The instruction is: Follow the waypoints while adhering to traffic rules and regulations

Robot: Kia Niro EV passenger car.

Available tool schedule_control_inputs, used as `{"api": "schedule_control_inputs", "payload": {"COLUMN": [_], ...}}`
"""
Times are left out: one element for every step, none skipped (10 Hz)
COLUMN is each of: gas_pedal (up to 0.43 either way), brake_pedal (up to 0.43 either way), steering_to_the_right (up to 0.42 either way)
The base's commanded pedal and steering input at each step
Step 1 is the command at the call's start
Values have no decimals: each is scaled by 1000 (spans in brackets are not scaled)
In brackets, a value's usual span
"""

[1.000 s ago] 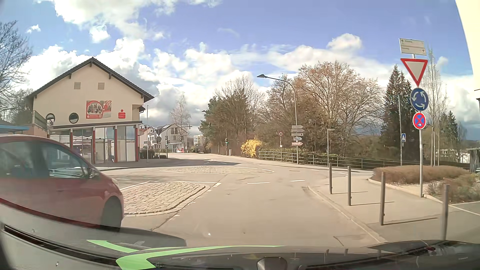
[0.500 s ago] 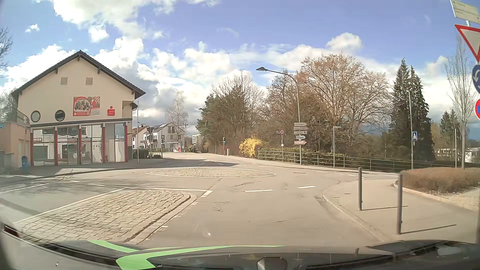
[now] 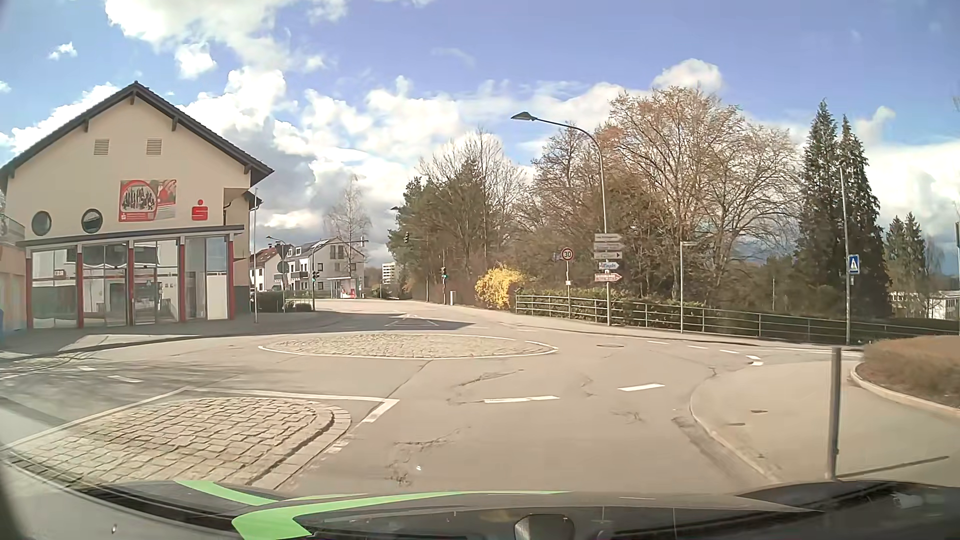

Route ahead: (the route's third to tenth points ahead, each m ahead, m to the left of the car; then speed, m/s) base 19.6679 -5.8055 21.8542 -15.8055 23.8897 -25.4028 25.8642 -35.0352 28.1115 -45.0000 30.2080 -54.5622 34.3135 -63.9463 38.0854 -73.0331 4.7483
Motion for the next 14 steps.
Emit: {"api": "schedule_control_inputs", "payload": {"gas_pedal": [0, 0, 0, 0, 0, 0, 0, 0, 0, 0, 0, 0, 0, 0], "brake_pedal": [110, 0, 0, 0, 0, 0, 0, 0, 0, 0, 0, 0, 0, 0], "steering_to_the_right": [6, 7, 11, 16, 25, 36, 49, 69, 94, 111, 131, 149, 159, 171]}}
